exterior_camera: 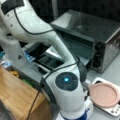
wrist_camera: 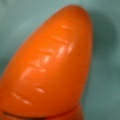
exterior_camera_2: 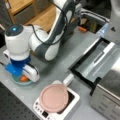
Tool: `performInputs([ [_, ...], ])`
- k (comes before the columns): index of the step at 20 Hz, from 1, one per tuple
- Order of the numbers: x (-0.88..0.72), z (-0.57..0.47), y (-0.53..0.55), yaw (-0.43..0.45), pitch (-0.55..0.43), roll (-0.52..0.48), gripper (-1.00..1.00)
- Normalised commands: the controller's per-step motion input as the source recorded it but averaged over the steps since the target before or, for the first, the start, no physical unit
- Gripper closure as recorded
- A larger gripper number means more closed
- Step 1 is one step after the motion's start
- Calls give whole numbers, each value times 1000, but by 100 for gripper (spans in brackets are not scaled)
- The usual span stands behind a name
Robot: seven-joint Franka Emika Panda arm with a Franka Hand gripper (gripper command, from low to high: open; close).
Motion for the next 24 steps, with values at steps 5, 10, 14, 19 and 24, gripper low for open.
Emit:
performInputs([
  [5, 154, -222, 142, 11, 49, -49, 100],
  [10, 173, -227, 160, -5, 61, -35, 100],
  [14, 188, -105, 100, -22, 47, -55, 100],
  [19, 171, -65, 64, -33, 37, -55, 100],
  [24, 153, -82, 62, -28, 43, -51, 100],
])
